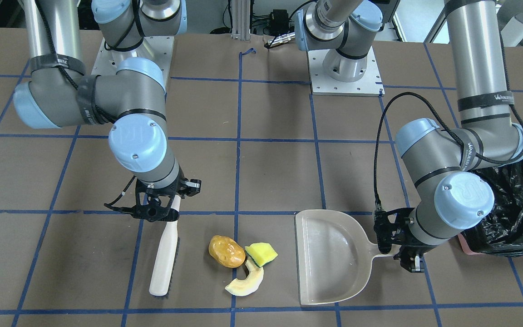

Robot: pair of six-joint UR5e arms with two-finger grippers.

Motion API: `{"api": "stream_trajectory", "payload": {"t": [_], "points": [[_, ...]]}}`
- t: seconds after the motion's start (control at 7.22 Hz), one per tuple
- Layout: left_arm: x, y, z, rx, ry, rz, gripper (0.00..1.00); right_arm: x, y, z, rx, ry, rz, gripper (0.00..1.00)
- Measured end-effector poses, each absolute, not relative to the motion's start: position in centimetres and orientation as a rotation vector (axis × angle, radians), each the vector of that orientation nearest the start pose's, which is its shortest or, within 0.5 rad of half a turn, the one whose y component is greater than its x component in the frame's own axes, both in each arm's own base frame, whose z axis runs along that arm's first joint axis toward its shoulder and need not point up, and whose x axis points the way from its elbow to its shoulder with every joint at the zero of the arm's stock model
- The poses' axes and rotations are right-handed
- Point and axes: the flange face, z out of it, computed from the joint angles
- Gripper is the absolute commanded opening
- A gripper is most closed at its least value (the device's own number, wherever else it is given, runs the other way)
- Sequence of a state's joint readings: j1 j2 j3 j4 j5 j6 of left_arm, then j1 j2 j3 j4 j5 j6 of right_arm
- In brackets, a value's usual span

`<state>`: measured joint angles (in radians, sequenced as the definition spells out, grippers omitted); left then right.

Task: Sweep and dump trash into bin
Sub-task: 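Lift the white brush with the right gripper and carry it behind the debris, then sweep the sponge, banana and potato into the dustpan with the right gripper's brush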

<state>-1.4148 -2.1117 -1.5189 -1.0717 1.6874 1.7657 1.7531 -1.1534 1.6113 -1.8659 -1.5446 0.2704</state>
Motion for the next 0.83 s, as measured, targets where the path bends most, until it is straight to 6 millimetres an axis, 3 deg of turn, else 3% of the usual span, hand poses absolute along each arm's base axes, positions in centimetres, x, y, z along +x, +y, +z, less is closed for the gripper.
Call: {"api": "stream_trajectory", "payload": {"t": [0.28,0.83], "points": [[-1.7,-67.7,24.3,-2.313,-2.225,-0.146,0.0,27.6,-57.4,25.6,0.129,3.141,0.26,0.0],[-1.7,-67.7,24.2,-2.313,-2.224,-0.147,0.0,30.6,-58.4,23.9,0.155,3.138,0.263,0.0]]}}
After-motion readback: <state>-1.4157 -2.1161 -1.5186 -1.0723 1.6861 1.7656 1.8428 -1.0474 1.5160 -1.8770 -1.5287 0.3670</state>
